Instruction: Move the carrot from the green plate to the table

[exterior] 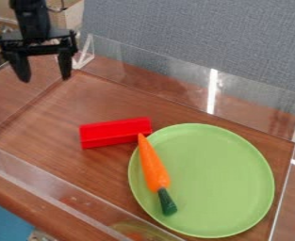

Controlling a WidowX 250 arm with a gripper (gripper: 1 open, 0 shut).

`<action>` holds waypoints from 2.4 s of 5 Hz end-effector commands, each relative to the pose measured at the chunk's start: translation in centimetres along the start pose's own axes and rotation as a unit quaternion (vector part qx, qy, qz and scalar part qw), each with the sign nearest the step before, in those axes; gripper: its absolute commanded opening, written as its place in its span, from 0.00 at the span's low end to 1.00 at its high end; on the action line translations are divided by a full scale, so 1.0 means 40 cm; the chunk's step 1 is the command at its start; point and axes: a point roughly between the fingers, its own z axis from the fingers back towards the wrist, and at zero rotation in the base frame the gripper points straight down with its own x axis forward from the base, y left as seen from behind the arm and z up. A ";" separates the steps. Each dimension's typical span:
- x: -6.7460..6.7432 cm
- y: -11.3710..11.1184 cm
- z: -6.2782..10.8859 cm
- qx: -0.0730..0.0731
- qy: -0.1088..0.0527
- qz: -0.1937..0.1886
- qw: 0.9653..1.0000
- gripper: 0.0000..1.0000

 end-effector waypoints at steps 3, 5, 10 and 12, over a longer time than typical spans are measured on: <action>0.006 0.034 0.042 -0.002 -0.046 -0.015 0.999 1.00; -0.004 0.016 0.011 -0.007 -0.038 -0.056 0.998 1.00; 0.046 0.080 -0.020 0.000 -0.039 0.011 0.999 1.00; 0.047 0.051 0.018 -0.011 -0.043 -0.019 0.999 1.00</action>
